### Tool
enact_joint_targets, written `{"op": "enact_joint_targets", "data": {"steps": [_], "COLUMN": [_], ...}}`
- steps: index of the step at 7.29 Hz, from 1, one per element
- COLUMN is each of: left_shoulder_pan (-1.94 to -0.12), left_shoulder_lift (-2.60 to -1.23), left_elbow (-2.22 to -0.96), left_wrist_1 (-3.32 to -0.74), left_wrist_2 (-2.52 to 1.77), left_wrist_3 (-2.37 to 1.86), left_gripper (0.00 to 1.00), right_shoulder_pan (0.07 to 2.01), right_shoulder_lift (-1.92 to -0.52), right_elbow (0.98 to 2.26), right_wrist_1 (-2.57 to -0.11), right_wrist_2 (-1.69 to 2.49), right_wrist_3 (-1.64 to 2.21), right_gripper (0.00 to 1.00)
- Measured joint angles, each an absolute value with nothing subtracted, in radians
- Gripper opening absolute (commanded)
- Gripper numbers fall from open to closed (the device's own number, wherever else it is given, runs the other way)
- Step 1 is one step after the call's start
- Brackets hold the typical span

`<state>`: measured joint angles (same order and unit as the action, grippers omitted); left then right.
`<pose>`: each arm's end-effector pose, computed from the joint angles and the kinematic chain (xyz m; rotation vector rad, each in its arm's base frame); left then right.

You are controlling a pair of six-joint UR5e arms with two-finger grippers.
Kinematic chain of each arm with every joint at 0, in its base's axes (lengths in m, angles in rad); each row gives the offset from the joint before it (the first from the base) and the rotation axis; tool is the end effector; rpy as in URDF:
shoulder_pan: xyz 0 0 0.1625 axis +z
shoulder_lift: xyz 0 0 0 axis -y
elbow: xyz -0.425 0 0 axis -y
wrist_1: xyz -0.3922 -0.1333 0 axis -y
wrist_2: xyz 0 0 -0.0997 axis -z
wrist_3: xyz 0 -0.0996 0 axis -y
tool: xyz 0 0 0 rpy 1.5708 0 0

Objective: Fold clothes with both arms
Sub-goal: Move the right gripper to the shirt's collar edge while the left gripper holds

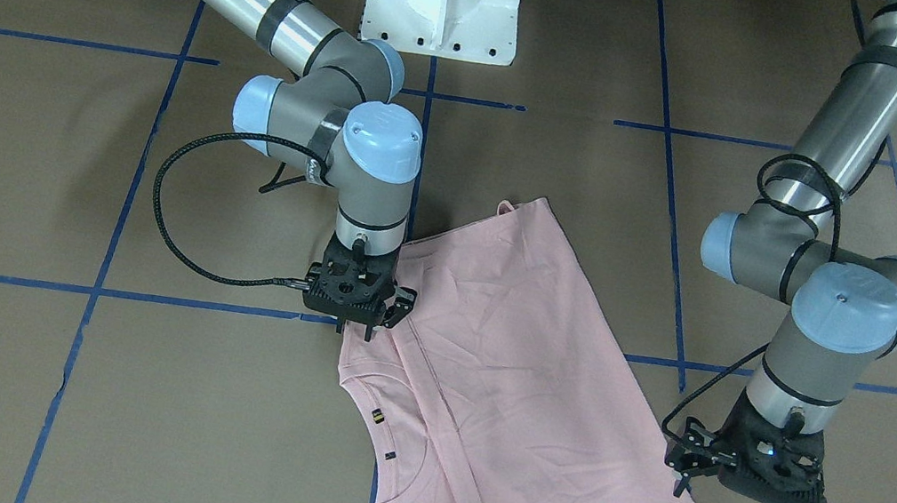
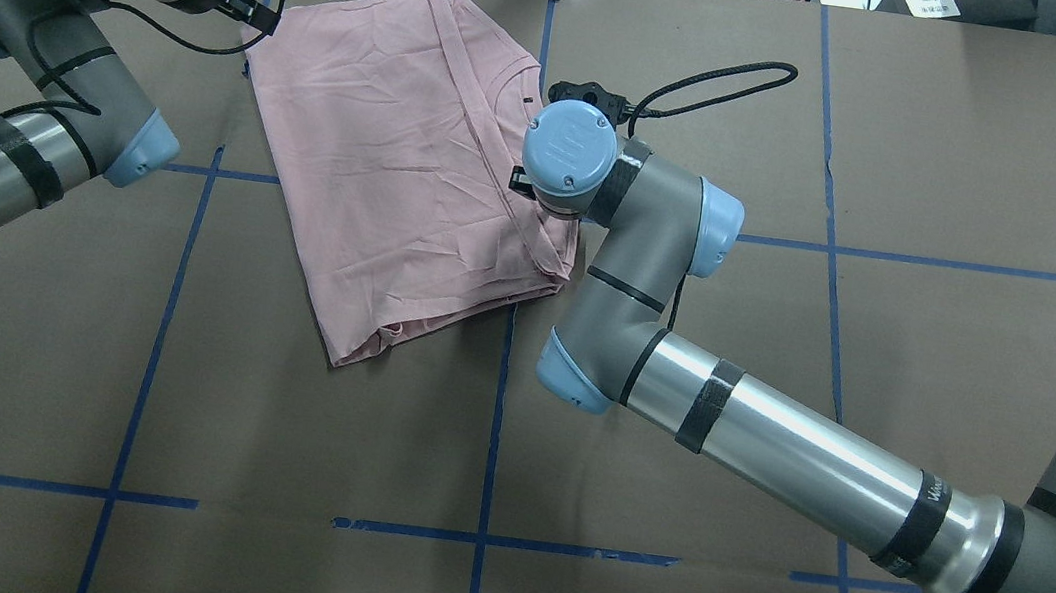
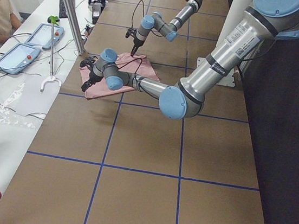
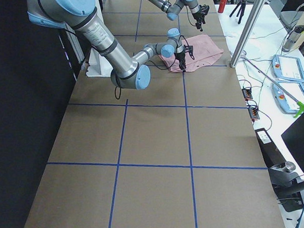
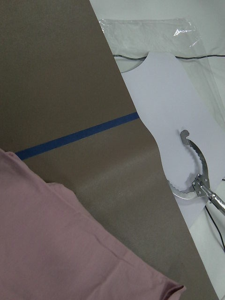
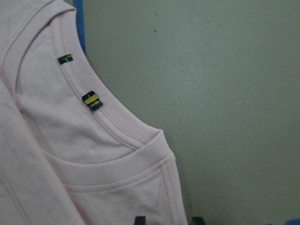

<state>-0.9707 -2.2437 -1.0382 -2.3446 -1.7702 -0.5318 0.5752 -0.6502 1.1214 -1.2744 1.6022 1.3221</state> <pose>0.3532 -0.7173 0.4206 0.6701 0.6454 0.1544 -0.6245 -0.5600 0.2441 0.2811 -0.7181 0.2982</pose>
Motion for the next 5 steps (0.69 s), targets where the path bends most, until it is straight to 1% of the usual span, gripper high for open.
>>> {"op": "enact_joint_targets", "data": {"steps": [1, 5], "left_shoulder_pan": [-0.971, -0.971], "left_shoulder_lift": [-2.243, -2.243], "left_elbow": [-1.039, -1.042], "left_wrist_1": [-2.345, -2.345], "left_wrist_2": [-1.77, -1.77], "left_wrist_3": [-0.532, -0.532], "left_gripper": [1.0, 1.0], "right_shoulder_pan": [0.573, 0.572], "right_shoulder_lift": [-0.651, -0.65], "right_elbow": [1.118, 1.118], "right_wrist_1": [-1.274, -1.276], "right_wrist_2": [1.596, 1.593], "right_wrist_3": [1.323, 1.324], "right_gripper": [0.0, 0.0]}}
